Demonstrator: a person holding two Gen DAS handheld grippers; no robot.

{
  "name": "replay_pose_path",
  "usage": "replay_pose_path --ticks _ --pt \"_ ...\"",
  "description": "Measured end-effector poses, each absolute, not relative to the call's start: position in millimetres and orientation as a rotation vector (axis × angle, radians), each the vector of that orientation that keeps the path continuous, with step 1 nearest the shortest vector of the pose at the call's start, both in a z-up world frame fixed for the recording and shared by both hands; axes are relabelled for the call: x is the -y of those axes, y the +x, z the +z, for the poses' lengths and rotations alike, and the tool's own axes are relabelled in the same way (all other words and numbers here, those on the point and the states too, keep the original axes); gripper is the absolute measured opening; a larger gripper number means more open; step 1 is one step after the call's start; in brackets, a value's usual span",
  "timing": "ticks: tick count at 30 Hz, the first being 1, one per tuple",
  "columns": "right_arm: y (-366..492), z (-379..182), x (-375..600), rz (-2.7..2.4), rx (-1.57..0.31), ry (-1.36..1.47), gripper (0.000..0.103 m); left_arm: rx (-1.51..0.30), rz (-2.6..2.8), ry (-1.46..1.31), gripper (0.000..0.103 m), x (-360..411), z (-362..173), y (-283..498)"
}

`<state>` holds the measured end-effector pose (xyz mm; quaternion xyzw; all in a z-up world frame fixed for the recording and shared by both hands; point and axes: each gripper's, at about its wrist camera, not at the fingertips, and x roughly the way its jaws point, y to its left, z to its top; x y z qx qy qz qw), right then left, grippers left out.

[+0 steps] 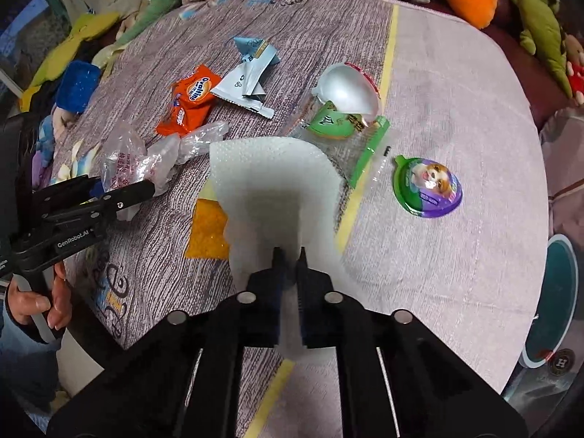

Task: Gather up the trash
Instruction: 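Grasp the white tissue with the right tool while the left tool grasps the clear plastic bag, then carry the tissue and plastic bag over the teal bin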

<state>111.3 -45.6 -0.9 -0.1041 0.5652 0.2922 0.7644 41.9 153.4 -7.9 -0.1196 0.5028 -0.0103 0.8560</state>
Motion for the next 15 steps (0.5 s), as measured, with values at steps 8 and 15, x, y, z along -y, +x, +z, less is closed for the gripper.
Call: replay_pose_path --ticks 8,15 --pt "119.0 17.9 99.8 0.567 -1.182 -0.120 0.004 -0.979 -0.075 -0.245 0.034 -128.9 32.1 42.9" --pt "123.5 29.5 137.4 0.522 -1.144 -0.042 0.004 -0.965 -0.168 -0.231 0.034 -88.3 47.2 60.3"
